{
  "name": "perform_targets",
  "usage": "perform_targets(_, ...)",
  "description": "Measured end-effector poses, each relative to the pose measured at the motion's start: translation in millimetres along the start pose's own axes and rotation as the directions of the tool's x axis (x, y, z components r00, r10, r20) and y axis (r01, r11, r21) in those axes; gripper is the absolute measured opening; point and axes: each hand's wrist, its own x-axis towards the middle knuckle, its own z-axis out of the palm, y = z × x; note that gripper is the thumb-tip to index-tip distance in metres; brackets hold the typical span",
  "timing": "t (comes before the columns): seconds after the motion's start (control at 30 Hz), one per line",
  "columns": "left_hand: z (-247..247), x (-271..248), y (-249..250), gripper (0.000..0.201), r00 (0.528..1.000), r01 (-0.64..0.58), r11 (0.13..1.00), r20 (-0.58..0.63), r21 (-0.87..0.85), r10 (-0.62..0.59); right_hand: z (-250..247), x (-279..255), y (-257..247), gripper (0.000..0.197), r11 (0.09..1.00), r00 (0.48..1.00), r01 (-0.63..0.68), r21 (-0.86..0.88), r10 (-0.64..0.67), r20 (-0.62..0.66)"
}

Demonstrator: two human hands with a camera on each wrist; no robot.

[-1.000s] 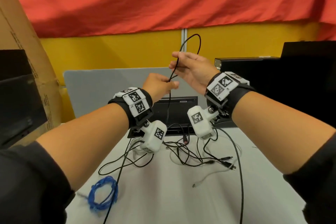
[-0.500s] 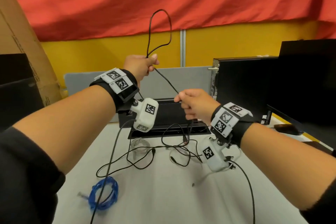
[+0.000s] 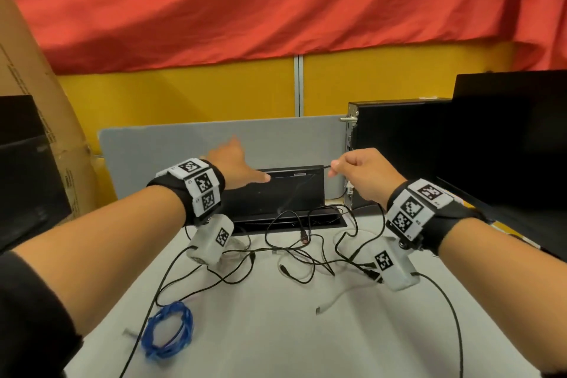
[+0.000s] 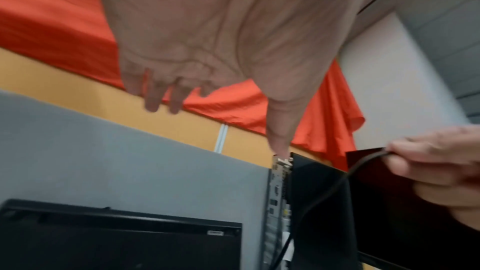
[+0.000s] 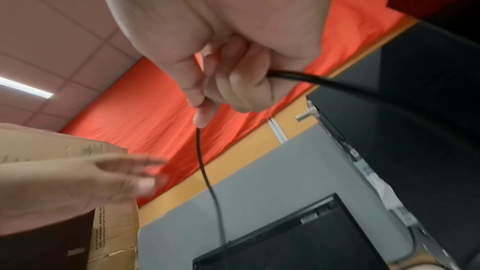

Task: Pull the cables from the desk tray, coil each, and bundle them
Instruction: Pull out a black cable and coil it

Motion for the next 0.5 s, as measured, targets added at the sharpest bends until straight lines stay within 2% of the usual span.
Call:
perform_targets(0.07,2.6,-5.8,17.1,0.083,0.973,-0.232,0.963,-0.033,-0.137,0.23,-0.8,2.0,-8.5,0.026,0.998,0.999,0.045,-0.045,-0.043,0.03)
perform_targets(0.13,5.6,-12.0,38.5,0.053,0.907,-0.405,0.859,-0.017,-0.314,0.422,0.4,3.3,-16.5,0.025,0.992,0.993,0.099,-0.08,-0.094,0.066)
perform_targets(0.17,8.7,-13.7,48.4,0.035,0.884,-0.438,0.81,-0.021,-0.389,0.468,0.7,3.2,-20.0,0.025,0.988,0.99,0.124,-0.09,-0.117,0.076)
perform_targets(0.2,10.9,-15.3,56.9,0.021,0.873,-0.451,0.772,-0.041,-0.448,0.486,0.1,3.8,-22.8,0.025,0.985,0.988,0.143,-0.092,-0.136,0.075)
perform_targets(0.3,14.8,-10.6,63.3,0.027,0.896,-0.422,0.74,-0.118,-0.524,0.427,-7.9,7.4,-24.7,0.023,0.984,0.987,0.161,-0.082,-0.162,-0.007)
perform_targets(0.5,3.8,2.5,18.9,0.027,0.936,-0.351,0.848,-0.118,-0.398,0.332,-43.3,14.7,0.2,0.025,0.978,0.954,0.02,-0.209,-0.082,-0.289)
